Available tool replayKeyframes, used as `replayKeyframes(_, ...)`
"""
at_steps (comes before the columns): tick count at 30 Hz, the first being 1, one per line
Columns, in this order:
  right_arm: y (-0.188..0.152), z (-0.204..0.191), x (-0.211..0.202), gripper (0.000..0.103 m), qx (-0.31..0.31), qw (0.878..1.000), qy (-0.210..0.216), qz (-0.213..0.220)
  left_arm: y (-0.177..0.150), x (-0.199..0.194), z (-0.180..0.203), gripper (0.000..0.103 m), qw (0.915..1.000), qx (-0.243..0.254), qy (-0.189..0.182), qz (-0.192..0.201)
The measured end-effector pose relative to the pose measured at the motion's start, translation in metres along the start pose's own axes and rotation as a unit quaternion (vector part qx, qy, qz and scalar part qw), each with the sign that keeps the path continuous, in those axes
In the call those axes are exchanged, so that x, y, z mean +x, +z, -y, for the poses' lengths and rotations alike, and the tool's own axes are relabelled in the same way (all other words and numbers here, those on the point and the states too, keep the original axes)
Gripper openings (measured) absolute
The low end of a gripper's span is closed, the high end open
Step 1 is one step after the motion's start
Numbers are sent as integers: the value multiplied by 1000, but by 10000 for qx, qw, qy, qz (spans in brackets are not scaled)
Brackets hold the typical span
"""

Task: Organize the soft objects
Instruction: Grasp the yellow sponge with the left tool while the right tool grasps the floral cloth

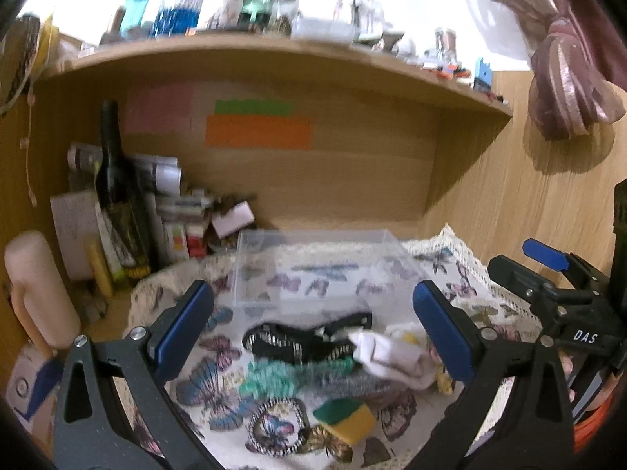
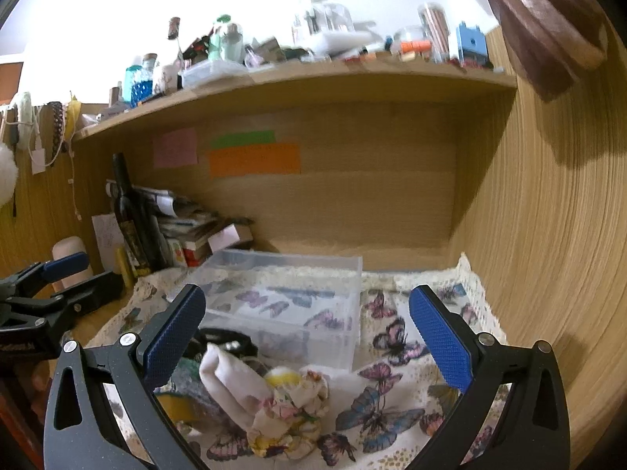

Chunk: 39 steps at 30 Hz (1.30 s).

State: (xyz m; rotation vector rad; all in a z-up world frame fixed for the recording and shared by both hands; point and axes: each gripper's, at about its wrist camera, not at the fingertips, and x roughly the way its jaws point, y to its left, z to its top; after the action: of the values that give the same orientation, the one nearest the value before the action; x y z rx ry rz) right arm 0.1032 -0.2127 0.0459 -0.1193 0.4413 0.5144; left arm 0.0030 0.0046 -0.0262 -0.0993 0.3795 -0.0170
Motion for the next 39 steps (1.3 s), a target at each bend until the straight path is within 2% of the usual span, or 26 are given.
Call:
replayKeyframes(12,-45,15,16,101,241,9958,66,-882,-60,28,7,103,9942,-214,20,-1052)
replayKeyframes(14,-53,17,18,98,282,9943,86,-1021,-68,31,8,93,9928,-253,5,-1169)
replayKeyframes(15,-57,18,20,94,306,9934,90,-1100,-71,32,9,85,9920,-250,6,-1234)
replayKeyframes(20,-75,27,30,82,432,9876,164,-1498,-84,35,17,80,9899,-208,-73,-1401)
replayKeyframes(23,-83,29,35,73,491,9841,322,-1677,-88,41,21,64,9877,-177,-172,-1544)
replayKeyframes(25,-86,28,39,65,506,9828,404,-1732,-91,46,23,42,9855,-177,-241,-1670)
replayKeyframes(26,-86,29,41,59,526,9821,461,-1746,-92,49,22,42,9846,-180,-252,-1719)
replayKeyframes(28,-87,28,46,54,573,9805,567,-1793,-92,48,23,41,9856,-189,-239,-1661)
replayKeyframes(31,-88,26,52,53,665,9763,801,-1895,-90,44,21,40,9865,-197,-223,-1611)
replayKeyframes(35,-83,21,47,54,714,9768,972,-1769,-81,34,14,39,9887,-259,-220,-1462)
replayKeyframes(38,-75,16,44,53,647,9787,1017,-1664,-71,24,11,39,9918,-231,-83,-1254)
replayKeyframes(39,-74,14,46,43,605,9786,1024,-1681,-68,21,9,39,9927,-229,-45,-1182)
